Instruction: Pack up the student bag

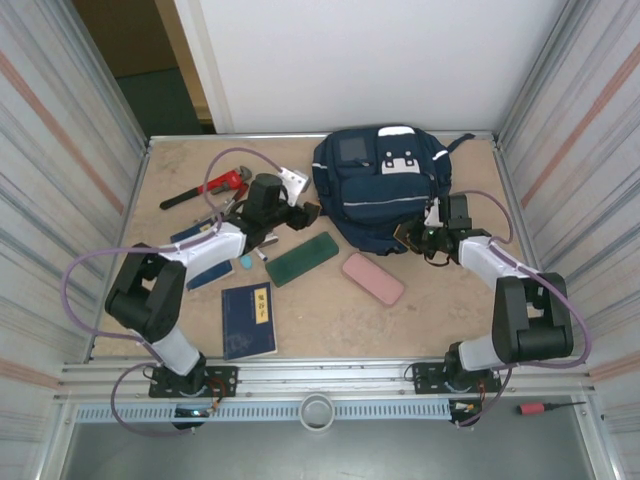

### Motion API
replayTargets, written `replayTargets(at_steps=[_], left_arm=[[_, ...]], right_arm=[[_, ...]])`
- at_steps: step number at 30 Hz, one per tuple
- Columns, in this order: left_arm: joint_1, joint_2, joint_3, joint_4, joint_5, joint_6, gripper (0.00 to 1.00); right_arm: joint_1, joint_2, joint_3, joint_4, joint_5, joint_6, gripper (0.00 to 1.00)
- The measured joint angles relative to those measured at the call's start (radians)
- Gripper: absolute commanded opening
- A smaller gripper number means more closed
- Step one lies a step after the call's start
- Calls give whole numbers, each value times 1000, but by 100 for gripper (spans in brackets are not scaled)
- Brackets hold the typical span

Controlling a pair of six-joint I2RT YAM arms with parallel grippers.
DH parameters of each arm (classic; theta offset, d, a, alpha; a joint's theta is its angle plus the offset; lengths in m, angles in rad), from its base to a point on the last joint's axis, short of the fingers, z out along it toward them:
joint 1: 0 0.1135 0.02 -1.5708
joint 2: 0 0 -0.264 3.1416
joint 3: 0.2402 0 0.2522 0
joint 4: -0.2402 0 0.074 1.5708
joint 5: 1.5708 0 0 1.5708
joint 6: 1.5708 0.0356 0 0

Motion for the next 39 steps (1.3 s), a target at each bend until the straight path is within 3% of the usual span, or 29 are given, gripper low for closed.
replayTargets(at_steps=[5,9,13,18,21,25,33,39], left_arm=[[-96,114,159,-79,2,61,74],[-111,216,286,-175,2,25,73],[-108,330,439,-274,0,-50,67],[-109,479,633,-392,7,-145,58],[-109,559,719,-456,9,-192,57],[-110,637,802,-531,-5,-233,59],[-121,659,847,-577,-38,-281,60],[-134,656,824,-551,-68,-319,73]], right_arm=[[0,-39,-11,-69,56,-40,57],[-4,-180,-14,-115,151,-71,62],[-7,-237,-5,-106,254,-85,55],[-14,-143,3,-68,328,-101,41],[-15,-72,-2,-43,335,-106,32],[-15,-23,-35,4,333,-103,23],[-10,3,-56,69,326,-103,17],[-2,21,-56,89,326,-104,13]])
